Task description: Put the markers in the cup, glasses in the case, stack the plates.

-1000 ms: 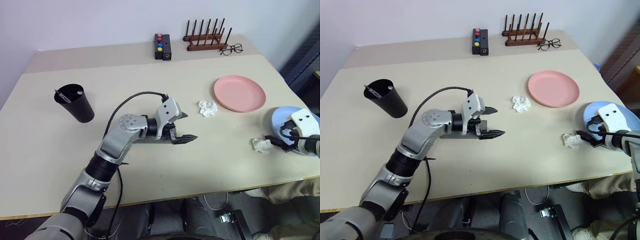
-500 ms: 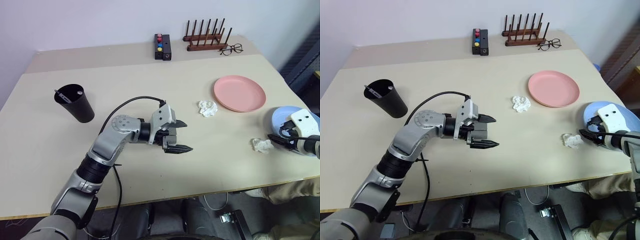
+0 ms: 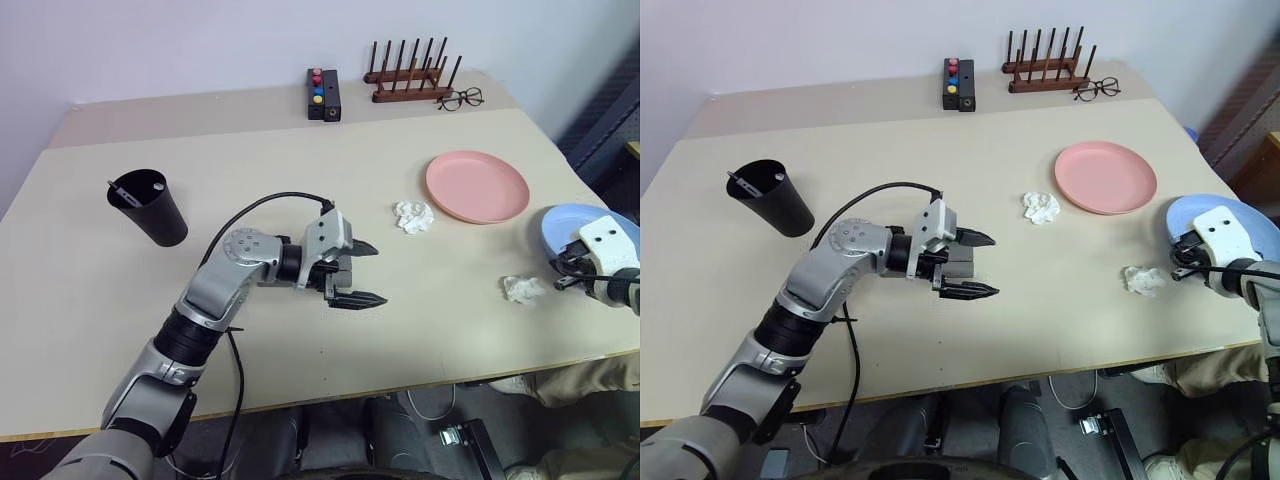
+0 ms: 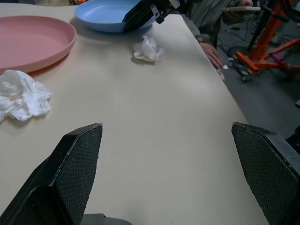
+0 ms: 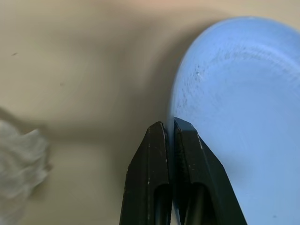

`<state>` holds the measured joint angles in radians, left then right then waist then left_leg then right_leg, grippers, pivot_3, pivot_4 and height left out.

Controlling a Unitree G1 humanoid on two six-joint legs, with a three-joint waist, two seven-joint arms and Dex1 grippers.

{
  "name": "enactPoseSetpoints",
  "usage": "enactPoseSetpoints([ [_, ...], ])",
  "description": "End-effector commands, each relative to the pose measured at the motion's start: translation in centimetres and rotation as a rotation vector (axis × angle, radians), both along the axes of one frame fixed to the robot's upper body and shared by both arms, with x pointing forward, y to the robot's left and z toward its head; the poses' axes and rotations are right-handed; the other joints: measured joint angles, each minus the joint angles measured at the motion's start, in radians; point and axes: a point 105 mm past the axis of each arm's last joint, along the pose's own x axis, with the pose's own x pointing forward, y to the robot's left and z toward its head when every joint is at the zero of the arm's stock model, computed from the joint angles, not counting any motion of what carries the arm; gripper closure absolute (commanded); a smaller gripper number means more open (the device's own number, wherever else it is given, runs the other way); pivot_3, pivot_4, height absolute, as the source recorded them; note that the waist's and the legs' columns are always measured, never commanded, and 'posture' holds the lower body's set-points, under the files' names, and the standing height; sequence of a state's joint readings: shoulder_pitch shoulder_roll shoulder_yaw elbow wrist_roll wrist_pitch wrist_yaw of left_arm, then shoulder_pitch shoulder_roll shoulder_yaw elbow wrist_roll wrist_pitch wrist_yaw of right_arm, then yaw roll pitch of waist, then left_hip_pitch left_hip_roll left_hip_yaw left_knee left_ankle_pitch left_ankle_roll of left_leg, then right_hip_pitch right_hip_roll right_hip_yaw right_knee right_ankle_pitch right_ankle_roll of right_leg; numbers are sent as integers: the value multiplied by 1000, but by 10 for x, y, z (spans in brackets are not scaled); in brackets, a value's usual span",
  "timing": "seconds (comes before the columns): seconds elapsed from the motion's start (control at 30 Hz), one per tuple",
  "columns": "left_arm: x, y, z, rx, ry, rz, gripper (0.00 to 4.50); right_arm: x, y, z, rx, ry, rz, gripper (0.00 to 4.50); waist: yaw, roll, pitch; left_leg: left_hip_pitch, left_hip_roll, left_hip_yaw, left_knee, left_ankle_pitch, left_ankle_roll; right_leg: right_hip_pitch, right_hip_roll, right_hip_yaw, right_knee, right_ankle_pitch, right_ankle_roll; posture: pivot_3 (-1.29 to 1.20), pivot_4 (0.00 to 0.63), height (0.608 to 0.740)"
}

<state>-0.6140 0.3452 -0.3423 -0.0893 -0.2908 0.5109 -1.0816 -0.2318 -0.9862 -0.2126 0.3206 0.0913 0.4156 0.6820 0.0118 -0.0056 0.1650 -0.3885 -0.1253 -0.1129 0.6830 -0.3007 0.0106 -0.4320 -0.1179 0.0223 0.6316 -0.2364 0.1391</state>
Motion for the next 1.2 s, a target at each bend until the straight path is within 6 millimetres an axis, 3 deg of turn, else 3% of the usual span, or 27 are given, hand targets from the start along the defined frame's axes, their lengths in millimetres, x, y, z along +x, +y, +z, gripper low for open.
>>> enactPoseSetpoints([
  [0.03, 1, -3, 9, -20, -50, 0, 0, 10, -8, 29, -126, -96, -20, 4460, 0, 1, 0, 0, 0, 0, 0, 0, 0, 0, 0, 0, 0, 0, 0, 0, 150, 740],
  [0.17, 3, -2, 9, -23, -55, 10, 0, 23, -2, 56, -203, -192, -6, 4460, 0, 2, 0, 0, 0, 0, 0, 0, 0, 0, 0, 0, 0, 0, 0, 0, 150, 740],
  [0.27, 3, -2, 9, -23, -58, 15, 0, 37, 9, 80, -250, -307, 26, 4460, -2, 2, 0, 0, 0, 0, 0, 0, 0, 0, 0, 0, 0, 0, 0, 0, 150, 740],
  [0.37, 3, -3, 9, -25, -61, 22, 0, 51, 29, 90, -217, -381, 94, 4460, -2, 3, 0, 0, 0, 0, -1, 0, 0, -1, 0, 0, 0, 0, 0, 0, 150, 740],
  [0.83, 5, 5, 12, -20, -69, 86, 0, 93, 94, 55, -171, -313, 362, 4460, -10, 3, 1, 0, 0, 0, -1, 0, 0, -1, 0, 0, 0, 0, 0, 0, 150, 740],
  [1.1, 3, 11, 11, -15, -67, 127, 0, 105, 137, 45, -136, -260, 530, 4460, -23, 3, 1, -1, 0, 0, -2, 0, 0, -2, 0, 0, -1, 0, 0, 0, 150, 740],
  [1.2, 2, 12, 12, -14, -68, 139, 0, 107, 142, 39, -137, -235, 560, 4460, -23, 3, 1, -1, 0, 0, -2, 0, 0, -2, 0, 0, -1, 0, 0, 0, 150, 740],
])
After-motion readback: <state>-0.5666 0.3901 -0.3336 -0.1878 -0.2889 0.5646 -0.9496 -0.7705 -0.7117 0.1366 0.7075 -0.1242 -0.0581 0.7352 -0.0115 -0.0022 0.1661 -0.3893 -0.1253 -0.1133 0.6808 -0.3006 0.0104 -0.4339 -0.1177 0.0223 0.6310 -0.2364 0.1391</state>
